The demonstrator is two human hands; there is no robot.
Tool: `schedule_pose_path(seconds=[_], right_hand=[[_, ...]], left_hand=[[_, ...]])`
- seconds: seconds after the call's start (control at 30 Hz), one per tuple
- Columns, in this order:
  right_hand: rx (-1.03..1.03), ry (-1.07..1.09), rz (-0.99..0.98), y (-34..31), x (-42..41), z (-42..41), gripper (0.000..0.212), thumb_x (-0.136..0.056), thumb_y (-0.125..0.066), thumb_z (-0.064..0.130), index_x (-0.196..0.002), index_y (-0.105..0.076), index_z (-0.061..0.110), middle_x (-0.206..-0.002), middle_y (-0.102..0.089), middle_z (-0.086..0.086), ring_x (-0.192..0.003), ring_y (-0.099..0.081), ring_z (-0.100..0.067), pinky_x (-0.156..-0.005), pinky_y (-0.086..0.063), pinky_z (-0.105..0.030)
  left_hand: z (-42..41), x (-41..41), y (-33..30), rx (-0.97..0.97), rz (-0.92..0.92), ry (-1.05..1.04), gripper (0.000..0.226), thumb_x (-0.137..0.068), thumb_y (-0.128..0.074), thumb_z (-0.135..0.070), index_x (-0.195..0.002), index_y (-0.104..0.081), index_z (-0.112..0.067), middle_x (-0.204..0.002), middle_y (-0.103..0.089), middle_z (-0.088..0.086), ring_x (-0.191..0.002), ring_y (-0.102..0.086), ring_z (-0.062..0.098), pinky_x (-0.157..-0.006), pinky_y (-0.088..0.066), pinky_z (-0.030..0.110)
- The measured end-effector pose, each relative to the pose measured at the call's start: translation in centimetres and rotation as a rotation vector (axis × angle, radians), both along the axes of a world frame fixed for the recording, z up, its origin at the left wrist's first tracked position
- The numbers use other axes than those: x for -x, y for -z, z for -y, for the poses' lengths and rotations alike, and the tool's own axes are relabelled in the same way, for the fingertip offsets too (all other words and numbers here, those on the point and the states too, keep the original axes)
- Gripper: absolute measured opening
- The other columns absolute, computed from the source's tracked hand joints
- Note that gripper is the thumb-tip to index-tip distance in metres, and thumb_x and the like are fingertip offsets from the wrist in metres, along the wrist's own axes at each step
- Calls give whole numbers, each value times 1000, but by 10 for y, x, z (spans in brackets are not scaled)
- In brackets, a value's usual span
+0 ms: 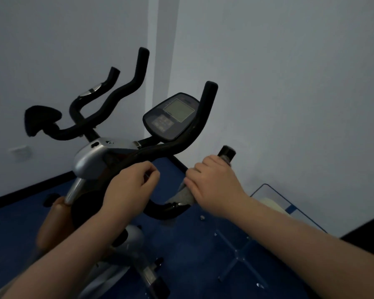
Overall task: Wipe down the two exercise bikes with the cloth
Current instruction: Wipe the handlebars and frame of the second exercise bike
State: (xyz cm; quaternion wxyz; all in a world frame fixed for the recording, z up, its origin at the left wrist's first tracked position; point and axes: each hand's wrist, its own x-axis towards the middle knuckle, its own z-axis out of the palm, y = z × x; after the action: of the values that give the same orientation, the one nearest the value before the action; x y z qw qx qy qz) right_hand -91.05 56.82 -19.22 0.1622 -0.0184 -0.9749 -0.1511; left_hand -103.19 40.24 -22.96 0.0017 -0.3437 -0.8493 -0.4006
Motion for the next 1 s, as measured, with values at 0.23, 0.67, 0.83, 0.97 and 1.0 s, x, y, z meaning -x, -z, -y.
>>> schedule_pose_path(seconds=[0.23, 0.67, 0.83, 0.97, 1.0], right_hand=[[-103, 68, 193, -28, 12, -15, 42, -97, -28, 40, -91, -65, 22, -83, -70, 0, -84, -61, -22, -107, -28, -38], [165, -232, 158, -9, -22, 8, 40, -94, -49, 36, -127, -62, 17, -107, -71, 3, -96, -67, -15, -92, -51, -33], [227, -171, 192, 11, -2, 46, 32, -94, -48, 47, -110, -52, 19, -90, -67, 4, -83, -63, -20, -77, -47, -35], [156, -20, 295, 25, 29, 66, 52, -97, -27, 60, -132, -24, 21, -88, -66, 0, -75, -63, -23, -61, -35, -33], [140, -23, 313, 25, 27, 62, 55, -97, -25, 60, -136, -25, 20, -92, -67, 0, -78, -63, -23, -65, -35, -33]], left_hand=[[4, -4, -3, -157, 40, -27, 16, -92, -54, -29, -79, -63, -31, -68, -61, -12, -63, -56, 7, -54, -43, 30], [43, -2, 10, -144, -312, -88, 23, -93, -43, -28, -86, -64, -20, -77, -60, -9, -70, -55, 9, -65, -40, 28], [57, 1, 19, -136, -384, -200, 24, -92, -42, -26, -86, -64, -18, -82, -62, -6, -76, -54, 13, -73, -27, 22], [57, 3, 23, -163, -413, -200, 21, -93, -44, -24, -88, -63, -19, -86, -62, -7, -80, -52, 10, -74, -26, 21], [59, 4, 25, -163, -420, -185, 20, -93, -44, -24, -89, -63, -19, -86, -62, -7, -81, -51, 9, -74, -27, 21]])
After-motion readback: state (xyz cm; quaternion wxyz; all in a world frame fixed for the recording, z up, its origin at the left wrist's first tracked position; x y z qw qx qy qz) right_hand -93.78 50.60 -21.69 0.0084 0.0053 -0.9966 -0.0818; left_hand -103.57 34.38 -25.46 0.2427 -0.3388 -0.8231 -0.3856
